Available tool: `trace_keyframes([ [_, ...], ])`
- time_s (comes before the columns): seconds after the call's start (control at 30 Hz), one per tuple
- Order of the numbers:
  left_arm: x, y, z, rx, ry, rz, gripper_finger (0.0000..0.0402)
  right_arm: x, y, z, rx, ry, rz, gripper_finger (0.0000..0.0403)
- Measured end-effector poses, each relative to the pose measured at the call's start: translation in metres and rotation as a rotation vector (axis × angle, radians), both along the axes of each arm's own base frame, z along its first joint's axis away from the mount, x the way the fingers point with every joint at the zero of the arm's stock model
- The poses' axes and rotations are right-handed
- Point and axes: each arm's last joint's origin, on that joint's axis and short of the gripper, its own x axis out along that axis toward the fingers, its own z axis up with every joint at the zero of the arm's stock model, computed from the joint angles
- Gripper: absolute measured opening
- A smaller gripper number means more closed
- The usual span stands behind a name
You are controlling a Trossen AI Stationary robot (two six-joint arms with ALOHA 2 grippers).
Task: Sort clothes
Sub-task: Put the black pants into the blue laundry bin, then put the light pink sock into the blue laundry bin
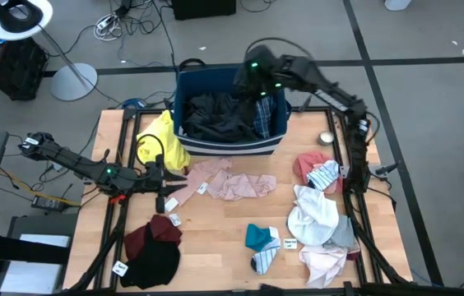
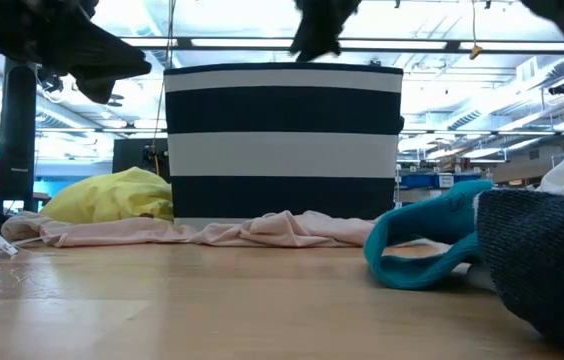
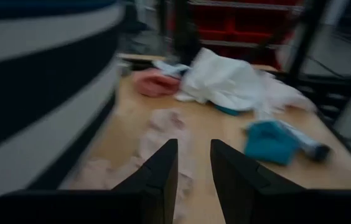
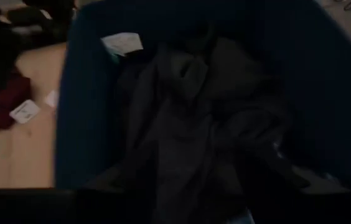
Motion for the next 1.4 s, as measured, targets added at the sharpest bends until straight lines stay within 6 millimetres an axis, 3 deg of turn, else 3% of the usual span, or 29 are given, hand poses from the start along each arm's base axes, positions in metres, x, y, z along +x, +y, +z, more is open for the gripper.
trace_keyframes([
  [0.2, -0.001, 0.000, -0.005, -0.004, 0.015, -0.009, 0.0099, -0.047, 0.027, 0.034, 0.005, 0.008, 0.003, 0.0203],
  [0.53, -0.001, 0.001, -0.009, 0.005, 0.025, 0.015, 0.0099, -0.104, 0.089, 0.063, -0.002, 0.085, -0.011, 0.0203],
  [0.67, -0.001, 0.001, -0.009, 0.005, 0.026, 0.015, 0.0099, -0.118, 0.117, 0.066, -0.036, 0.090, 0.000, 0.0203],
  [0.8, -0.001, 0.001, -0.009, 0.004, 0.025, 0.016, 0.0099, -0.133, 0.141, 0.057, -0.046, 0.107, -0.004, 0.0203],
  [0.93, -0.001, 0.001, -0.009, 0.004, 0.024, 0.016, 0.0099, -0.144, 0.163, 0.031, -0.056, 0.104, -0.027, 0.0203],
  [1.07, -0.001, 0.001, -0.009, 0.004, 0.025, 0.016, 0.0099, -0.148, 0.184, -0.011, -0.026, 0.045, -0.025, 0.0203],
  [1.27, -0.001, 0.001, -0.009, 0.004, 0.024, 0.017, 0.0099, -0.135, 0.212, -0.096, -0.013, -0.024, 0.094, 0.0203],
  [1.4, -0.001, 0.001, -0.008, 0.001, 0.020, 0.017, 0.0099, -0.121, 0.218, -0.157, -0.047, -0.042, 0.141, 0.0203],
])
